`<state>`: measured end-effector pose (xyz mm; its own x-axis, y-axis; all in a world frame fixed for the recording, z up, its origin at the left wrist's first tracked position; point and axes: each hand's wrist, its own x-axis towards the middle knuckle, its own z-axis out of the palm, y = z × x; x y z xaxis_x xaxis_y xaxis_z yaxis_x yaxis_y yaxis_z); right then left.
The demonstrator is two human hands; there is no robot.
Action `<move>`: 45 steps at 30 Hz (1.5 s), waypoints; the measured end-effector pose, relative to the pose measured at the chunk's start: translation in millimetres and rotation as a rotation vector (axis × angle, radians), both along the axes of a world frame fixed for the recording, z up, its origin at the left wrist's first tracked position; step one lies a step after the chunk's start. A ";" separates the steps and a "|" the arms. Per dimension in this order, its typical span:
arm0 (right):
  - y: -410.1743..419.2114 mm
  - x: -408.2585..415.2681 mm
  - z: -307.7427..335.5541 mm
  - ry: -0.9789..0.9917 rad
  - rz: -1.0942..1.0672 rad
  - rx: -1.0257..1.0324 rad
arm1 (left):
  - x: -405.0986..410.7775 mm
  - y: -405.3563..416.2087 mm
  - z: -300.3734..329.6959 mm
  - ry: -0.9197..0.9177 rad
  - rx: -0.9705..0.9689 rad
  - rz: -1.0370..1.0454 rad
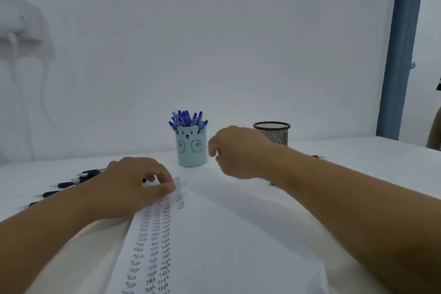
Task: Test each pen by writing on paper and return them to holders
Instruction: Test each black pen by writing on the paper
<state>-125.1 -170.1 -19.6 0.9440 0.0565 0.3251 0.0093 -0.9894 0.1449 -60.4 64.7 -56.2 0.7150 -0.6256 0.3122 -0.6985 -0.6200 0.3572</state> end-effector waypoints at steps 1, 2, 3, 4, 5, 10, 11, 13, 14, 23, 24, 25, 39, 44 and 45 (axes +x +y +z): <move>9.8 2.1 -8.2 -0.009 0.056 0.022 | 2.4 2.4 1.2 0.017 -0.020 0.005; 16.8 5.2 -16.2 -0.012 0.102 0.060 | 5.9 5.3 2.5 0.036 -0.047 0.009; 22.4 7.0 -23.9 -0.011 0.146 0.101 | 8.5 8.1 4.6 0.052 -0.069 0.014; 28.2 8.8 -30.4 -0.007 0.188 0.128 | 10.8 12.8 6.8 0.052 -0.063 0.025; 32.1 8.7 -35.2 -0.008 0.224 0.143 | 13.6 15.9 9.6 0.035 -0.027 0.034; 38.2 13.7 -50.2 0.036 0.306 0.228 | 26.5 42.5 22.1 0.020 0.115 0.119; 37.7 16.1 -51.6 0.038 0.311 0.247 | 28.8 49.2 24.1 0.040 0.106 0.135; 36.1 19.0 -53.2 0.038 0.316 0.280 | 31.4 59.4 27.9 0.070 0.105 0.149; 35.1 19.9 -53.9 0.036 0.323 0.293 | 31.9 63.3 29.2 0.089 0.106 0.155; 32.5 26.8 -57.9 0.022 0.358 0.339 | 37.6 71.3 21.1 0.075 0.189 0.254; 32.6 26.9 -58.1 0.024 0.360 0.343 | 38.1 70.0 19.4 0.065 0.190 0.261; 32.5 26.8 -58.1 0.027 0.360 0.345 | 38.2 68.5 18.4 0.059 0.196 0.265; 30.6 27.3 -59.6 0.023 0.370 0.354 | 24.0 35.5 38.7 0.647 -1.350 0.053; 30.6 26.9 -60.4 0.023 0.374 0.361 | 19.3 38.8 37.5 0.811 -1.674 -0.127; 30.7 26.5 -60.1 0.024 0.374 0.359 | 19.1 39.6 37.6 0.807 -1.692 -0.130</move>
